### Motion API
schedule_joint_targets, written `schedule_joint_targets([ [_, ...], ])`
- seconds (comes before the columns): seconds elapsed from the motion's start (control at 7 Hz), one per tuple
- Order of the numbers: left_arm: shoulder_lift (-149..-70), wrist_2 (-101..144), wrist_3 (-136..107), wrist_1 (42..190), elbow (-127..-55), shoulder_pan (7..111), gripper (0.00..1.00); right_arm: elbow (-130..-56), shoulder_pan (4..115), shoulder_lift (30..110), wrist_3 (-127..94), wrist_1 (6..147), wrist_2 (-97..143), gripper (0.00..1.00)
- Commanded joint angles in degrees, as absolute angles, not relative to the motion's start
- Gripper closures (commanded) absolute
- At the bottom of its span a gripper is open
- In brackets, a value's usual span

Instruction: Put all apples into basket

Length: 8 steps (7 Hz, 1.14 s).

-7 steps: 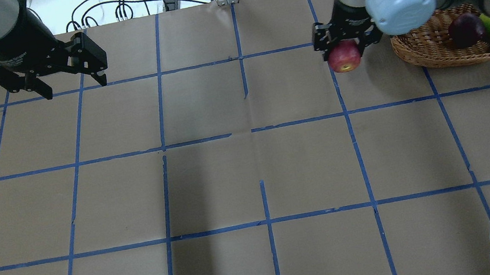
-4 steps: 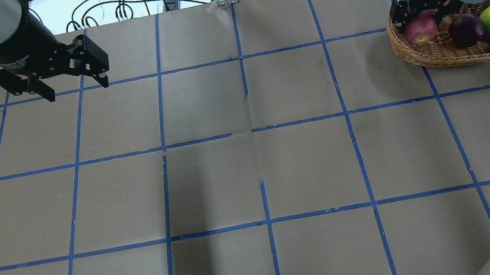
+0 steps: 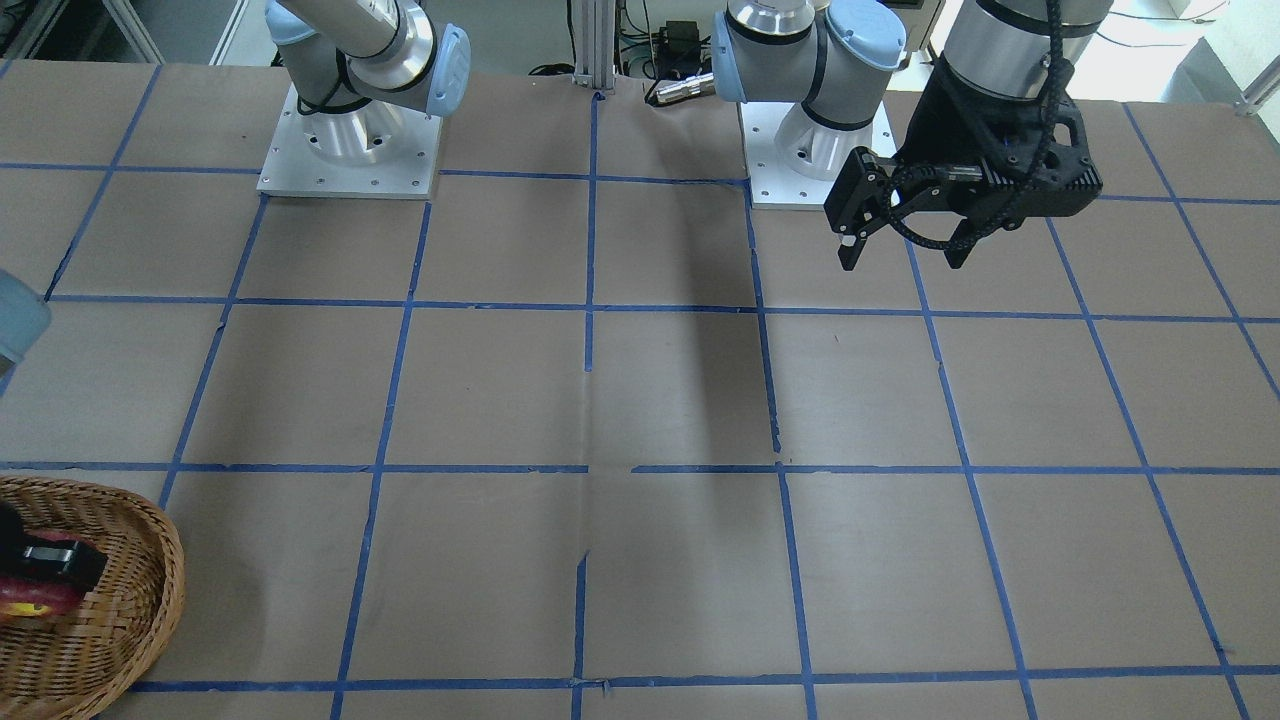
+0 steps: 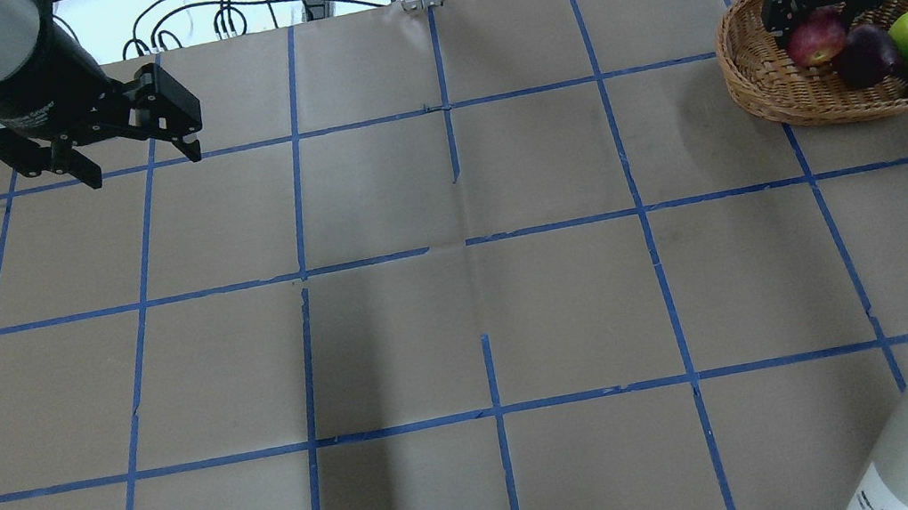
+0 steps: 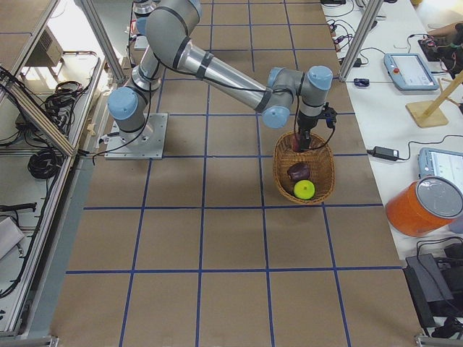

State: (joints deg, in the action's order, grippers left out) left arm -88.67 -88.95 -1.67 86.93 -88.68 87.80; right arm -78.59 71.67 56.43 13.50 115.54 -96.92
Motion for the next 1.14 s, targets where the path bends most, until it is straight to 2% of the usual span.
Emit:
schedule_joint_targets([
  [0.0,-88.68,-88.95,-1.84,86.92,-88.68,87.8,0.0,-78.84,71.63,55.99,13.53,117.41,-97.12,0.0],
  [0.29,-88.68,-88.95,-1.93,86.92,-88.68,87.8,0.0,-77.79,71.8,57.99,13.71,113.06,-96.86,0.0],
  [0.57,-88.68,-88.95,-1.93,86.92,-88.68,87.8,0.0,-77.87,73.64,65.96,13.01,102.89,-96.15,0.0],
  [1.0,-88.68,-88.95,-1.93,86.92,-88.68,87.8,0.0,-78.49,83.98,79.77,3.85,84.7,-94.49,0.0],
])
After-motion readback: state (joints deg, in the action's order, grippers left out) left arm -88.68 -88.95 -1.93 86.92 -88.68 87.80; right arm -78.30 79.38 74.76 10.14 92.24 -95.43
